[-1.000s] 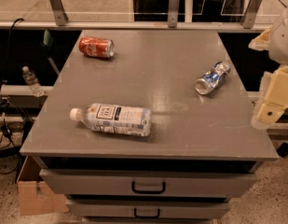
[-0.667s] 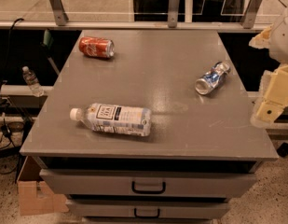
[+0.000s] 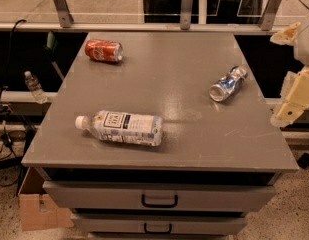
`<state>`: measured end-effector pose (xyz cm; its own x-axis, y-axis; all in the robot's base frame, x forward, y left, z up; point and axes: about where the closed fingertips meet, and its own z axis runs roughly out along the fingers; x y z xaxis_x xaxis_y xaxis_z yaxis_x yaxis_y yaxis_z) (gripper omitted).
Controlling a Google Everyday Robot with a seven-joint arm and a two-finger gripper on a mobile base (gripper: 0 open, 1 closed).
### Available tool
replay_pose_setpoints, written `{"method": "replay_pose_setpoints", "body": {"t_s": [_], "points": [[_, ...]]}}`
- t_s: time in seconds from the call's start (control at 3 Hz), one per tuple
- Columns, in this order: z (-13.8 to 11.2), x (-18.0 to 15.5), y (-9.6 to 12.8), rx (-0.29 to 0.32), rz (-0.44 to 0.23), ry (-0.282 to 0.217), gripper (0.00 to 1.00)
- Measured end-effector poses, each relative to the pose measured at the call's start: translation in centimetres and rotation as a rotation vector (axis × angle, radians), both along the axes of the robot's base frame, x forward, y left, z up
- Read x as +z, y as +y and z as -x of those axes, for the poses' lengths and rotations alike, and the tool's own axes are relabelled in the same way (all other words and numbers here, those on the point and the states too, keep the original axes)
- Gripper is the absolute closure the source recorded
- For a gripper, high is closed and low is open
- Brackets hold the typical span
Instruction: Move redbull can near coke can
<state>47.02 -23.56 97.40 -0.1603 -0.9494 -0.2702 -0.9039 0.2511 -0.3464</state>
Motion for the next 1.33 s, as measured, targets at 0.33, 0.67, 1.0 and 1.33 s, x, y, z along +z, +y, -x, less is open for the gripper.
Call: {"method": "replay_pose_setpoints", "body": {"t_s": [0.33, 0.67, 1.0, 1.33], "points": [[-2.3, -0.6, -1.1, 0.044, 0.005, -0.044, 0.0], [-5.0, -1.5, -2.5, 0.089, 0.035, -0.082, 0.0], [-8.0, -2.6, -4.0, 0.149, 0.081, -0.107, 0.0], [-10.9, -4.2, -4.4, 0.238, 0.144, -0.105, 0.0]]}}
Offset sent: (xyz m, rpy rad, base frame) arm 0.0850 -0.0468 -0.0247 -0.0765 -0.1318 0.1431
